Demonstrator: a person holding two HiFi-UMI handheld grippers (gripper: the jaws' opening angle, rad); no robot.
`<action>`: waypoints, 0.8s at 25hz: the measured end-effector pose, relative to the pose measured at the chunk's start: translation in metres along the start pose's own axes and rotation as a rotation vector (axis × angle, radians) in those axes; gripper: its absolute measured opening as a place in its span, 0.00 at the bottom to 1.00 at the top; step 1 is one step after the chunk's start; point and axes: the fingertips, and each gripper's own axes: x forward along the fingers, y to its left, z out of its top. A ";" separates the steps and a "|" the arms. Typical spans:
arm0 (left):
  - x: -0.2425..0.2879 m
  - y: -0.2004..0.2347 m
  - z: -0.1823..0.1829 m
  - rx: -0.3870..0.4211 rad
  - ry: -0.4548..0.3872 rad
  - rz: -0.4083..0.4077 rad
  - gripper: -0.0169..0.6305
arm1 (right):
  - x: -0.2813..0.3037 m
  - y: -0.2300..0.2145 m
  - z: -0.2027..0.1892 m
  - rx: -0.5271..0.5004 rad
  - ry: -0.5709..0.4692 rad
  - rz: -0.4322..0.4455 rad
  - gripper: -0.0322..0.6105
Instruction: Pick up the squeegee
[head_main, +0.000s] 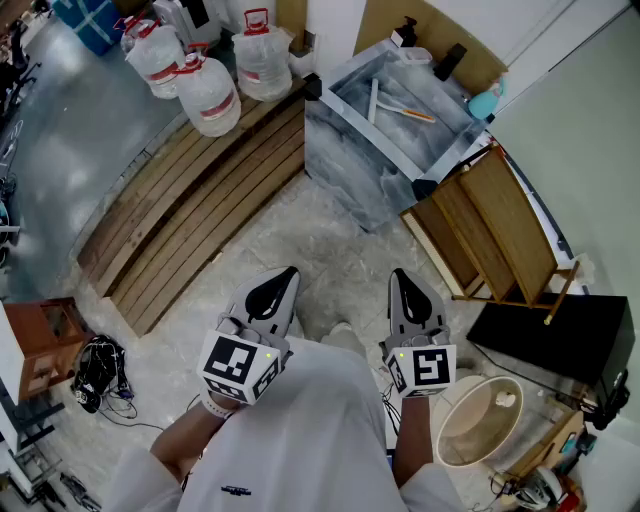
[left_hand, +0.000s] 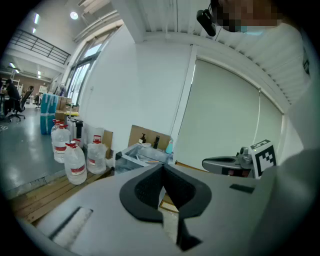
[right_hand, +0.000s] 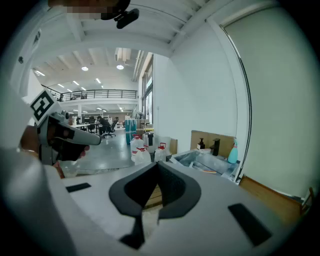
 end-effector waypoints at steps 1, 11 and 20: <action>-0.003 -0.012 -0.005 -0.004 0.008 -0.001 0.02 | -0.014 -0.001 -0.001 0.001 -0.001 -0.007 0.06; -0.002 -0.130 -0.035 0.000 0.033 -0.011 0.02 | -0.112 -0.038 -0.019 -0.007 -0.003 0.025 0.06; 0.012 -0.171 -0.050 0.021 0.033 0.017 0.02 | -0.154 -0.079 -0.032 0.050 -0.071 0.010 0.06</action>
